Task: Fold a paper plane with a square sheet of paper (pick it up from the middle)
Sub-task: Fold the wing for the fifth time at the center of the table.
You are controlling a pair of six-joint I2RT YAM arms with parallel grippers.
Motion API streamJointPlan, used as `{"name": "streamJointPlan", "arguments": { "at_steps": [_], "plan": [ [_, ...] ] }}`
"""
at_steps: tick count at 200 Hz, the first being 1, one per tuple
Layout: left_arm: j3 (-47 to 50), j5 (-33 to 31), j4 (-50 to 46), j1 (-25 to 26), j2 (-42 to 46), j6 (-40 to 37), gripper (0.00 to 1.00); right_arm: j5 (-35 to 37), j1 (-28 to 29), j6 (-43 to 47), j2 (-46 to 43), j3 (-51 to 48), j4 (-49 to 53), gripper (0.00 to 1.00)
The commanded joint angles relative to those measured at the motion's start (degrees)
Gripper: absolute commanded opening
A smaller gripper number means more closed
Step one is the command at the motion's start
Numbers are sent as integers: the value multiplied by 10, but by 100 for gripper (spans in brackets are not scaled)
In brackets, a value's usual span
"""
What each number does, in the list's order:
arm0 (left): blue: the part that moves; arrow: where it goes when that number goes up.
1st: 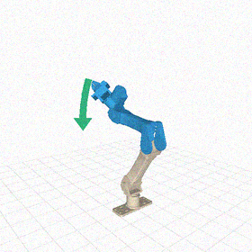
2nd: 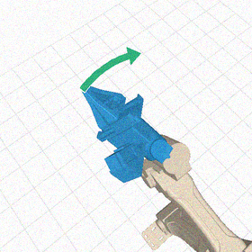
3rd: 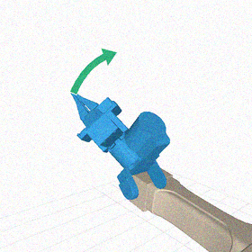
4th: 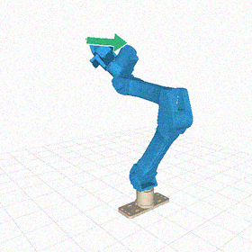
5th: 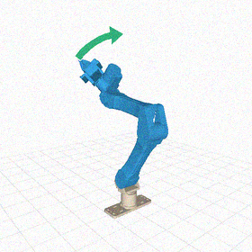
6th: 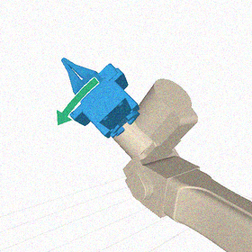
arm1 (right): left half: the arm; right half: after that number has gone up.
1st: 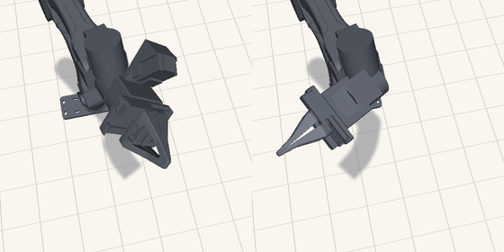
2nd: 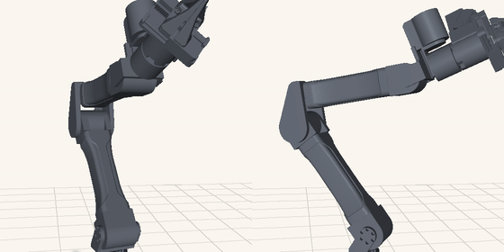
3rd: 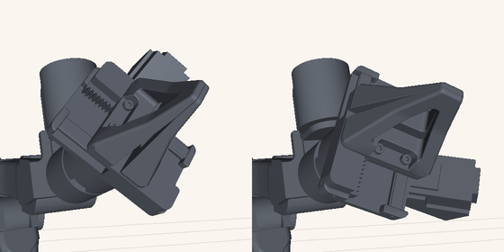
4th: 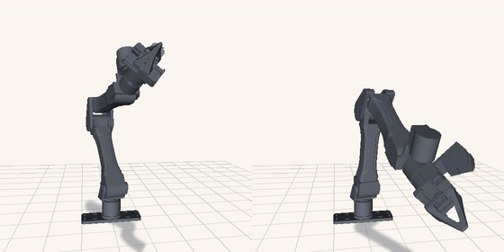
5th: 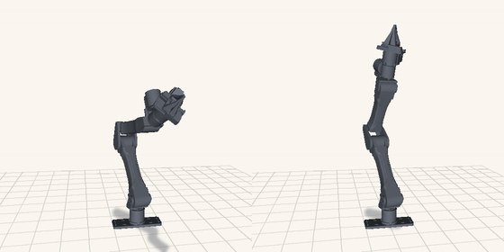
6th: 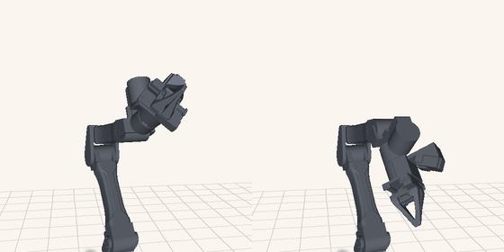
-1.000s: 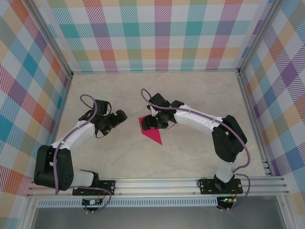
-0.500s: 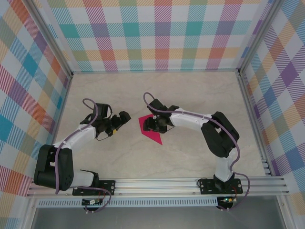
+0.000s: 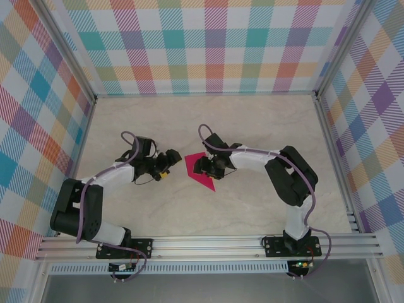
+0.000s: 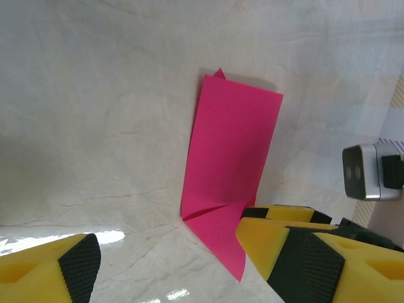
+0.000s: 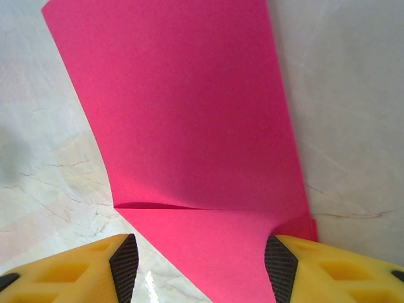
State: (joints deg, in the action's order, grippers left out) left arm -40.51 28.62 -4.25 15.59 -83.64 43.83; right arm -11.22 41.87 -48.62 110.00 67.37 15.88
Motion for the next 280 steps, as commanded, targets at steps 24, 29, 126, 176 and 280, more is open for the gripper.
{"name": "streamJointPlan", "arguments": {
  "at_steps": [24,29,126,176,280],
  "plan": [
    [-5,27,37,40,-43,32,80,-62,-30,-36,14,-52,-63,59],
    [-8,26,37,45,-49,35,80,-66,-33,-38,13,-56,-66,59],
    [-51,13,38,95,-119,60,69,-122,-74,-67,15,-99,-108,59],
    [-61,14,38,101,-126,62,55,-127,-81,-64,15,-103,-108,58],
    [-79,13,40,104,-150,57,43,-130,-88,-58,16,-106,-109,56]
  ]
}}
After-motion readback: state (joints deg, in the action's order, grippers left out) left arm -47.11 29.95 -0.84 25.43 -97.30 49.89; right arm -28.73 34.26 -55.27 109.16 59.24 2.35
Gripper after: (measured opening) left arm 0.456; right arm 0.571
